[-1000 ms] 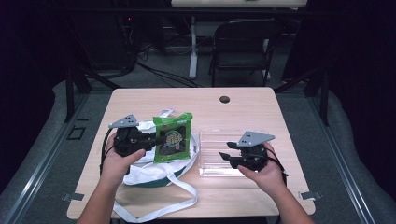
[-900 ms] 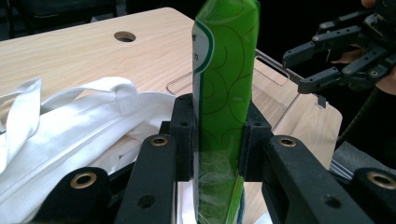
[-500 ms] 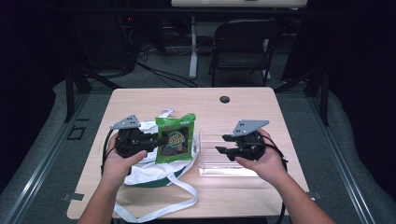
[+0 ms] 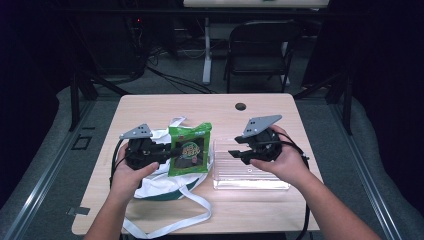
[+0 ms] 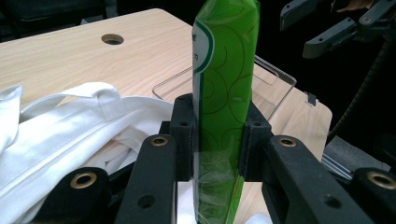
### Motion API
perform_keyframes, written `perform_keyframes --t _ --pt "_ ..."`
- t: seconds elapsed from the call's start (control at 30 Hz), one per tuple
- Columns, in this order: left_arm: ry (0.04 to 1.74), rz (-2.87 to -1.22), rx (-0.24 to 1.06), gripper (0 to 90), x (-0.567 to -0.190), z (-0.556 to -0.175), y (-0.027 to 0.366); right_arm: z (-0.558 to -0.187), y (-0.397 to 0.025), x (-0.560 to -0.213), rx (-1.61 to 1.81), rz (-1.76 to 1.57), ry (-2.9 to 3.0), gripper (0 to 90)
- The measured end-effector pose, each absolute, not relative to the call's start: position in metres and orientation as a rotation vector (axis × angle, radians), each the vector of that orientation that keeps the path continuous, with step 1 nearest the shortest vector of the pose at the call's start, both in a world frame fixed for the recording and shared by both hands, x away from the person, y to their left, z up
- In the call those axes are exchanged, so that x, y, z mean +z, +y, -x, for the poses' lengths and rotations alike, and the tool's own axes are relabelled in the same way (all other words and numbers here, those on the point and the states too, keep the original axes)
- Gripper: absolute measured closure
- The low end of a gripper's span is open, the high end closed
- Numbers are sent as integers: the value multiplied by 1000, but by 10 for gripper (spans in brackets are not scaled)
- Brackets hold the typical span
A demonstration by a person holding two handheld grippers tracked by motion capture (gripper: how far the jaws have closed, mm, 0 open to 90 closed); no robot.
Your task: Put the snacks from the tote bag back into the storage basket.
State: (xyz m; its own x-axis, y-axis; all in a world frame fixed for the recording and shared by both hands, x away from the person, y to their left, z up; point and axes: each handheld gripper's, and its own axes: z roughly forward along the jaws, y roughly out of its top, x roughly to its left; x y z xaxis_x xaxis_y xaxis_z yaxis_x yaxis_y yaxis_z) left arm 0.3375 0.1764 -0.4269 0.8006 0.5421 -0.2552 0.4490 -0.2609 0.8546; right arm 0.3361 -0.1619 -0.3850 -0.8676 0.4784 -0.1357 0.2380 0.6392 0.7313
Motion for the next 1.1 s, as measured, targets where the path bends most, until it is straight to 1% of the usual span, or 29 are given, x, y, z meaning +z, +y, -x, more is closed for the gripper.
perform_keyframes --t 0.7,0.93,1.1 --pt "718 -1910 85 725 -427 -336 170 -348 -136 -349 957 -431 2639 506" --pt "712 -1908 86 725 -426 -334 170 -350 -130 -343 950 -410 2647 495" --pt "703 -1905 77 725 -426 -334 168 -352 -124 -337 932 -376 2657 472"
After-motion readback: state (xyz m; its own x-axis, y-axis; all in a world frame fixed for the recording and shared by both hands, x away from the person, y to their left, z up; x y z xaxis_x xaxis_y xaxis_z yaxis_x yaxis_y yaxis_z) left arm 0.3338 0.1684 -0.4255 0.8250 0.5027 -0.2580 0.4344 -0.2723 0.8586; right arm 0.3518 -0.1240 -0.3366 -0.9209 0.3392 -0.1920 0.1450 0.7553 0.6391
